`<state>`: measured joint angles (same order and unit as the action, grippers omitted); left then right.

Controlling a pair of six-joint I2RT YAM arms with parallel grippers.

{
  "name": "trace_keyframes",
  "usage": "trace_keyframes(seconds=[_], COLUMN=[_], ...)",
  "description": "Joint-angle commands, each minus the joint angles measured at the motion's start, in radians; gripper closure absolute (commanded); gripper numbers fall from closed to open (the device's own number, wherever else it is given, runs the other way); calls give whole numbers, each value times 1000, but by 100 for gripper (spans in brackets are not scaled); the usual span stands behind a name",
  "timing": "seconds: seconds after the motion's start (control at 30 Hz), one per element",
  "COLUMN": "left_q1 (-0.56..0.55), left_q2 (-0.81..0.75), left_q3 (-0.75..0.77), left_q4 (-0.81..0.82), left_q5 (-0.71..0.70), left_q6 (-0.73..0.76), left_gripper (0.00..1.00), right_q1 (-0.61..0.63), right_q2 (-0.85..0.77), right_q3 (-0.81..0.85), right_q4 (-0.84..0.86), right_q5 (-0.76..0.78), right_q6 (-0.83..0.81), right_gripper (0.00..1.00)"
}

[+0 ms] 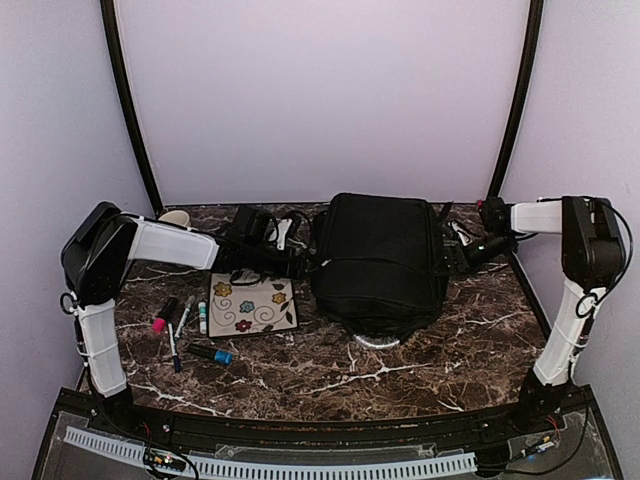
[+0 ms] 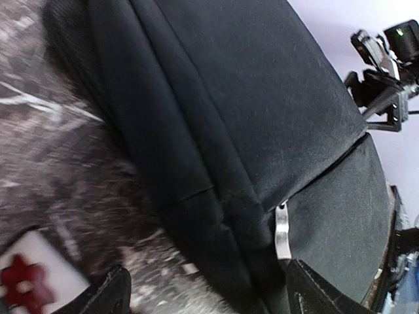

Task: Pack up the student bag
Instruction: Rotate the student bag at the center of the board.

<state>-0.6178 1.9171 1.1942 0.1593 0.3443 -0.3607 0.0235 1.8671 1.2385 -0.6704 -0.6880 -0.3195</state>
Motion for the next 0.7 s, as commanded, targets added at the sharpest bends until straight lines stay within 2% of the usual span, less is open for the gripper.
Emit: trace_keyframes(seconds=[0.0,0.13,0.23,0.5,0.67], left_q1=[-3,-3,-21,-202,-299], left_q2=[87,146,161,172,184], left_q3=[75,70,56,82,92], left_q4=[140,258,299,189,157], left_q5=[232,357,387,280,204], left_q6=[-66,-117,-128,13,60], left_gripper=[17,20,22,26,29], right_q1=[0,12,38,56,54], right_q2=[49,88,97,100,67], right_q3=[40,64,74,73,54], right_q4=[6,-13,-10,22,61], right_q5=[-39,-45,9,130,261], right_q6=[5,-21,-27,-19,1], right_gripper=[19,26,31,36,35])
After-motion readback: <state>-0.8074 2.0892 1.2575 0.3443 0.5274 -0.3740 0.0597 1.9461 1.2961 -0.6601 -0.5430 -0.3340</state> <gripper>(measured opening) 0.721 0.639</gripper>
